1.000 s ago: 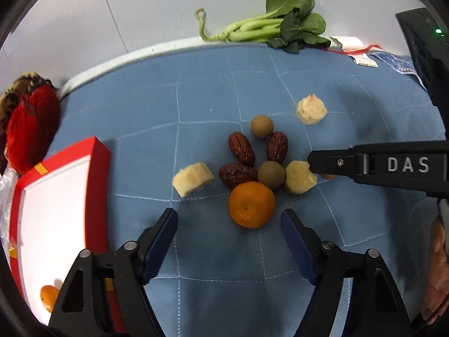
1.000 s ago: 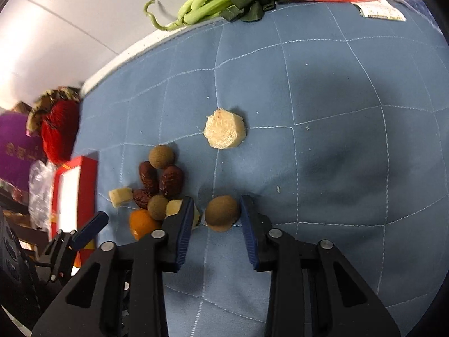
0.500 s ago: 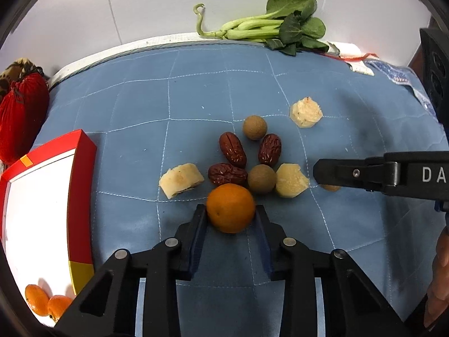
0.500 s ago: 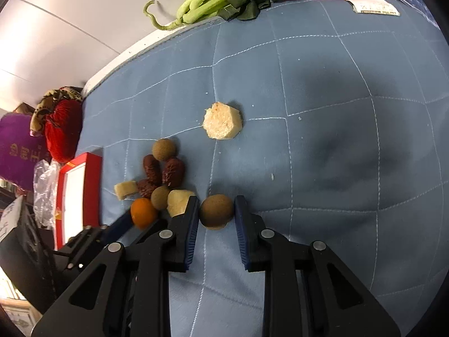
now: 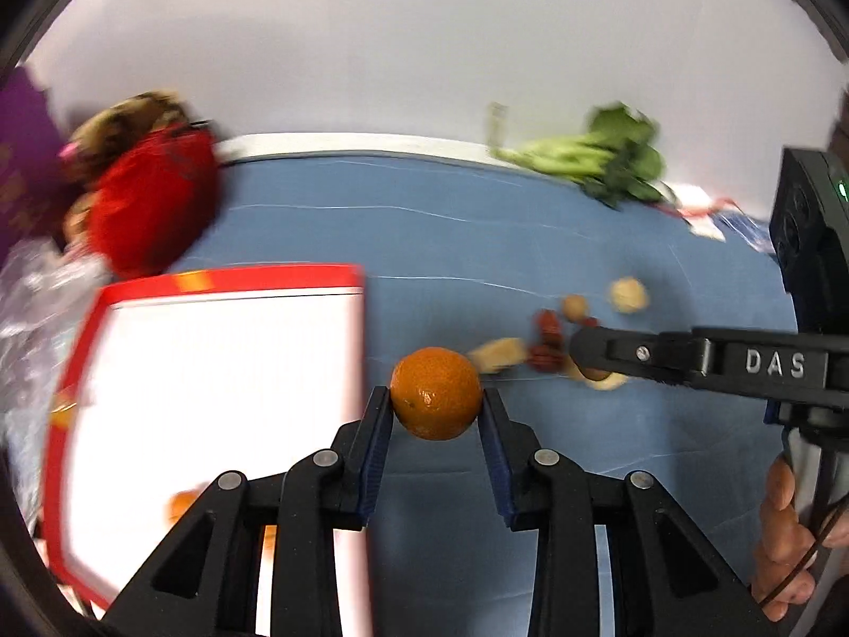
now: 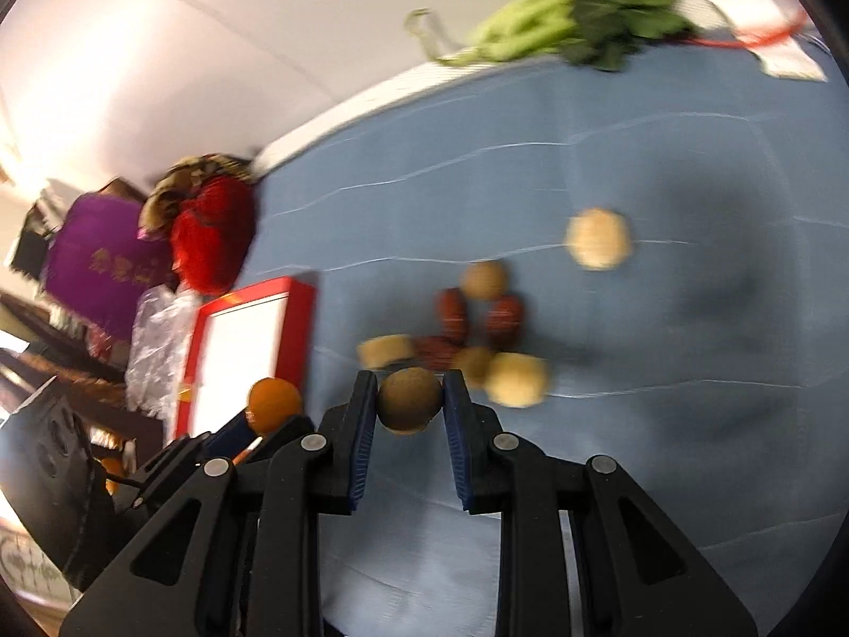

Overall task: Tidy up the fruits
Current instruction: 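Carry the mandarin and longan to the white tray and release both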

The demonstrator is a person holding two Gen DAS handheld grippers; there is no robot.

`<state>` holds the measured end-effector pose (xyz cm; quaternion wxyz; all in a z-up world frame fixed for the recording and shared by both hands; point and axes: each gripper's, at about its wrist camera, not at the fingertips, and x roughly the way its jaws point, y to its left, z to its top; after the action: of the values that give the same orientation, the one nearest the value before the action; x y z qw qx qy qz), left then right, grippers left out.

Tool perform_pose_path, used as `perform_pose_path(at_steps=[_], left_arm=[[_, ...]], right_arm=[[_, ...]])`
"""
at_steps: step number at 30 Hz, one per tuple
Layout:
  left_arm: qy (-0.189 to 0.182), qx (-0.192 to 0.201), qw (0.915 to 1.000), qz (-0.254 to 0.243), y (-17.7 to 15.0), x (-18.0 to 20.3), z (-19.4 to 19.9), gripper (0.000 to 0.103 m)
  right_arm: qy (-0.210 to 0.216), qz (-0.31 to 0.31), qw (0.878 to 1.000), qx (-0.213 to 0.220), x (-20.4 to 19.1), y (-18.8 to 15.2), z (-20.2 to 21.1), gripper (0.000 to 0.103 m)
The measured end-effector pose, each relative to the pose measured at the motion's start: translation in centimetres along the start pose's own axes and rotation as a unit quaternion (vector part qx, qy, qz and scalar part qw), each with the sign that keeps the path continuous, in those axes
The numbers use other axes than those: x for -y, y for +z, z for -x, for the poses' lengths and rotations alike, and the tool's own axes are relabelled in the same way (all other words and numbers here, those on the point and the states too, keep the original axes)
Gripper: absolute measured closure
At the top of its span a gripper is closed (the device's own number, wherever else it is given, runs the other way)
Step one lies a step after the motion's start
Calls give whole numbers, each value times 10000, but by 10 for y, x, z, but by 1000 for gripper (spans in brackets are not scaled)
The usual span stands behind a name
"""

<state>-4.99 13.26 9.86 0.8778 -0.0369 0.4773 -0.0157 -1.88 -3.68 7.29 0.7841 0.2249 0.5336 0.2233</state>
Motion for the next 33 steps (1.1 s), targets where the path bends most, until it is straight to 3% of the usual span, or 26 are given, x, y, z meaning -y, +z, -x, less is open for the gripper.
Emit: perform_pose_path(at_steps=[5,9,15,29,33], left_arm=[[511,-104,9973,524,-3,-54,6,69],[583,-299,9933,957,-9,-90,6,69],[690,-422,9909,1078,-18,-103,3,69],[873,-763,9845,1314,-22,-113,-13,69],[1000,-729,9837,1307,-20,-114,-13,68]], right_arm=[[415,482,9979,-147,-45,-9,-26,80],[582,896,9937,-324,-81,-26,-54,80],[713,1189,9890,-514,-103,-42,-77,80],[556,1270,9876,-738,-107,-49,-98,79],[588,1213,9879,-773,-107,-48,-97,72]])
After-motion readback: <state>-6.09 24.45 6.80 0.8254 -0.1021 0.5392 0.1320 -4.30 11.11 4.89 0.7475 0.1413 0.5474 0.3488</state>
